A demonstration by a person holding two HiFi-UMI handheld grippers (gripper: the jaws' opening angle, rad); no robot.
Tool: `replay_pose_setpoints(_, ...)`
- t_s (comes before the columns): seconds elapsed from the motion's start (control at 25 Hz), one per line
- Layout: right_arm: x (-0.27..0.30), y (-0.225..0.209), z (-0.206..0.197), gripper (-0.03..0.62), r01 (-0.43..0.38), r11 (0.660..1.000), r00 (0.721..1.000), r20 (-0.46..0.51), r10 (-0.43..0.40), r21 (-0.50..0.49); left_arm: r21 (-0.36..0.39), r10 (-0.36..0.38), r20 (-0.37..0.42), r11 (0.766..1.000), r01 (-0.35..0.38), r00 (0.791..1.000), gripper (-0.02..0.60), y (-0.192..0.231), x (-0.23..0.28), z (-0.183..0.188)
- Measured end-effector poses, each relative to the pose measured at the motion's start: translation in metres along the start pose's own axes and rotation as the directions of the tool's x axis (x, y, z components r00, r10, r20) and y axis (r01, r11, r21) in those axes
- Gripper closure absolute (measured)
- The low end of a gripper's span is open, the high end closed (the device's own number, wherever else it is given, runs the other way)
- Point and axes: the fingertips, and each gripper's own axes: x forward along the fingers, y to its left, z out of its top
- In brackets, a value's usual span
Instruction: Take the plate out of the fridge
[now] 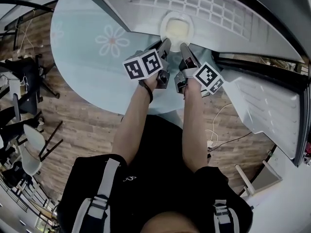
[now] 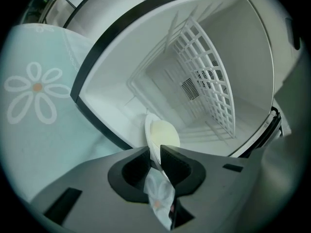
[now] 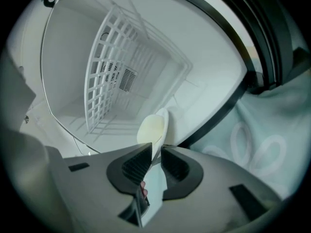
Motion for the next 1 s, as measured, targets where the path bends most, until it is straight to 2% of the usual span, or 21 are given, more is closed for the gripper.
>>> replay_pose_setpoints(0.16,0.000,0.021,-0.002,0.536,-0.050,0.999,0.999,0.018,0.050,-0.014,0.036,-0.001,0.039,0.999,0.000,0.999,0.500,-0.007,-0.016,0.015)
replay_pose_setpoints(0.32,-0.022,0.038,0.000,0.540,-0.102,0.995,0.994,0.049,0.103,-0.012,0.064,-0.003,0.073,0.998,-0.002,0.997,0.499,-0.026,-0.037,0.012)
replay_pose_setpoints(0.52,-0.043,0.050,0.003,0.549,-0.154,0.988,0.984,0.085,0.155,-0.024,0.159,0.010,0.096,0.987,-0.025,0.995,0.491,-0.044,-0.052,0.006)
replay_pose_setpoints(0.76,-0.085,0.067,-0.001,0.549,-0.182,0.980,0.980,0.066,0.188,-0.076,0.156,-0.013,0.132,0.988,-0.008,0.991,0.493,-0.071,-0.085,-0.015)
replay_pose_setpoints(1.0,-0.120,0.077,-0.016,0.548,-0.216,0.970,0.975,0.034,0.221,-0.108,0.142,-0.004,0.174,0.990,-0.021,0.985,0.494,-0.084,-0.115,-0.038)
